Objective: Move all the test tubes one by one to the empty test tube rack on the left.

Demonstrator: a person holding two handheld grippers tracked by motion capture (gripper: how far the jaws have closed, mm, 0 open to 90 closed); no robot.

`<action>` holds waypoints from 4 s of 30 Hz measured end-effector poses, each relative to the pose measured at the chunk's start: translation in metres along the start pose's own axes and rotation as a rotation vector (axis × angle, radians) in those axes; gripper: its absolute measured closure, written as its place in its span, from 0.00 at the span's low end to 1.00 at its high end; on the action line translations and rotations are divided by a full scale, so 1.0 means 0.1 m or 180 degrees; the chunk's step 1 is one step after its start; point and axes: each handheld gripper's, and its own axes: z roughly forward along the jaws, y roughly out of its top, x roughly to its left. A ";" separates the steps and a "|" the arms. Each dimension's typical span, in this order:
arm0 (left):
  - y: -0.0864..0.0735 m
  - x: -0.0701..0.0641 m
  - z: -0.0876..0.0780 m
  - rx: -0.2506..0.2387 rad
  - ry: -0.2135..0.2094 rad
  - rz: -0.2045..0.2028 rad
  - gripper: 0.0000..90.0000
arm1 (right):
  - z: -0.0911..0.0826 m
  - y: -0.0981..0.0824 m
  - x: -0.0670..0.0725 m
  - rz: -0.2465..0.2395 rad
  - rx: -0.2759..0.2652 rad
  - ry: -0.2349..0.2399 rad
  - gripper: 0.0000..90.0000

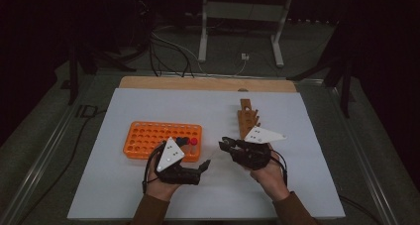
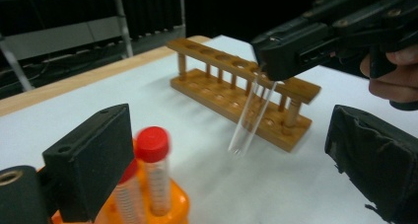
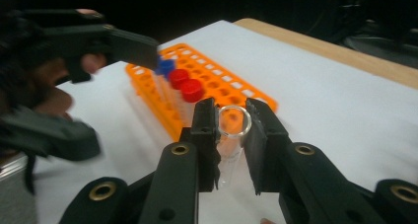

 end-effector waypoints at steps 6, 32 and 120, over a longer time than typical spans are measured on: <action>-0.01 -0.09 0.07 0.0093 -0.0022 0.0088 0.19 | 0.03 0.02 0.14 -0.0047 0.0024 0.0157 0.85; -0.08 -0.12 0.15 0.0257 -0.0370 0.0072 0.84 | 0.09 0.03 0.29 -0.0115 0.0089 0.0344 0.82; -0.66 0.97 -0.31 0.0606 0.0915 -0.0529 0.85 | -0.41 -0.26 -0.29 0.0249 -0.0227 -0.0526 0.00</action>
